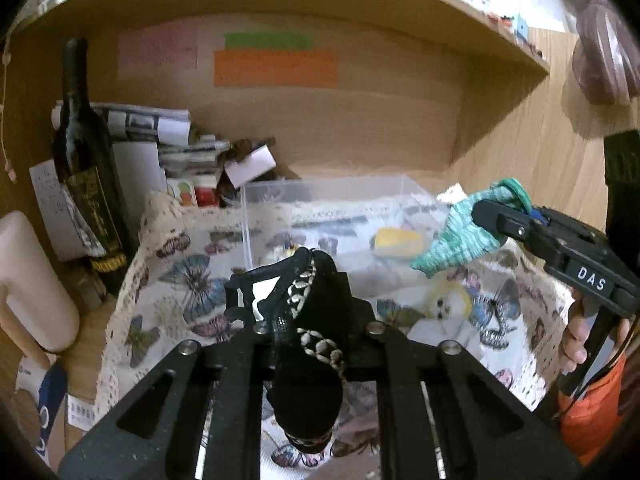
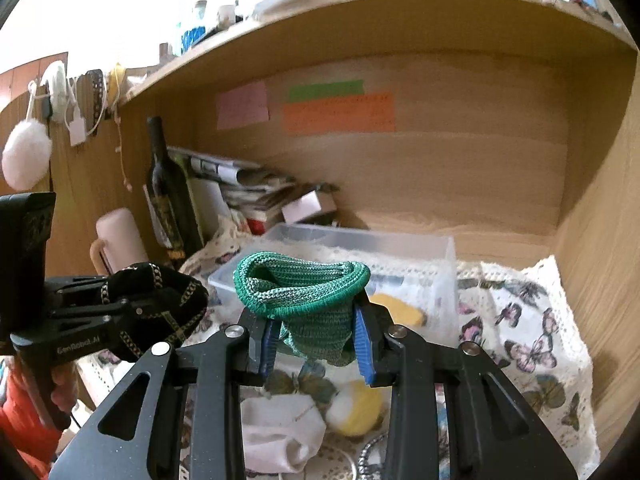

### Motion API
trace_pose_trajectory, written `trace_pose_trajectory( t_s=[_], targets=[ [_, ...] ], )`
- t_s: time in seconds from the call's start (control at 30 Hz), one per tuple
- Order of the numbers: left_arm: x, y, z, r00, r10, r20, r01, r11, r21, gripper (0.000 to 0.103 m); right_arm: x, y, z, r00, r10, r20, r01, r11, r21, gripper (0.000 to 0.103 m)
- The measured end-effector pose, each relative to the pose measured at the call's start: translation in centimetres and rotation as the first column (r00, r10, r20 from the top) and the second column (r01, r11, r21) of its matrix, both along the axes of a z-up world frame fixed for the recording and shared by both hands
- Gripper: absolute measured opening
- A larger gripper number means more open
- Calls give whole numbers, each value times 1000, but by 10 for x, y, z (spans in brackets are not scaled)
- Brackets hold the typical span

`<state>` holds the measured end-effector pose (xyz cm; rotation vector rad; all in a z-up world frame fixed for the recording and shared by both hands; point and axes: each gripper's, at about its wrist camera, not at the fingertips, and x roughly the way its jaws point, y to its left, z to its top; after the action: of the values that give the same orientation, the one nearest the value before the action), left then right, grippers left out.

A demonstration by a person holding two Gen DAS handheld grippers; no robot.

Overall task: Organize soft objects
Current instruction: 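Grasp the green knit sock with the right tool while the left tool grasps the black mesh bag, then lower the green sock into the box with the right tool while the left releases the black bag inside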

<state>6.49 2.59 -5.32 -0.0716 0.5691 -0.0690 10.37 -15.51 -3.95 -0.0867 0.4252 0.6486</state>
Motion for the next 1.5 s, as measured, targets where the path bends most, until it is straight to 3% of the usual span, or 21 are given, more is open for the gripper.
trace_pose_trajectory(
  t_s=[0.23,0.47,1.13,1.5],
  targets=[
    [9,0,31,996,4,85,-5,1000,7,13,6,-7,17,998,-30,49,29,999,20,29],
    [37,-4,39,996,1,90,-1,1000,5,13,24,-7,24,997,-49,62,49,999,17,29],
    [140,-10,-8,996,28,-89,-25,999,34,13,105,36,-28,995,9,-104,-26,986,-165,29],
    [171,-18,-44,978,6,-208,4,999,45,14,120,31,-48,985,-17,-173,-23,974,-225,30]
  ],
)
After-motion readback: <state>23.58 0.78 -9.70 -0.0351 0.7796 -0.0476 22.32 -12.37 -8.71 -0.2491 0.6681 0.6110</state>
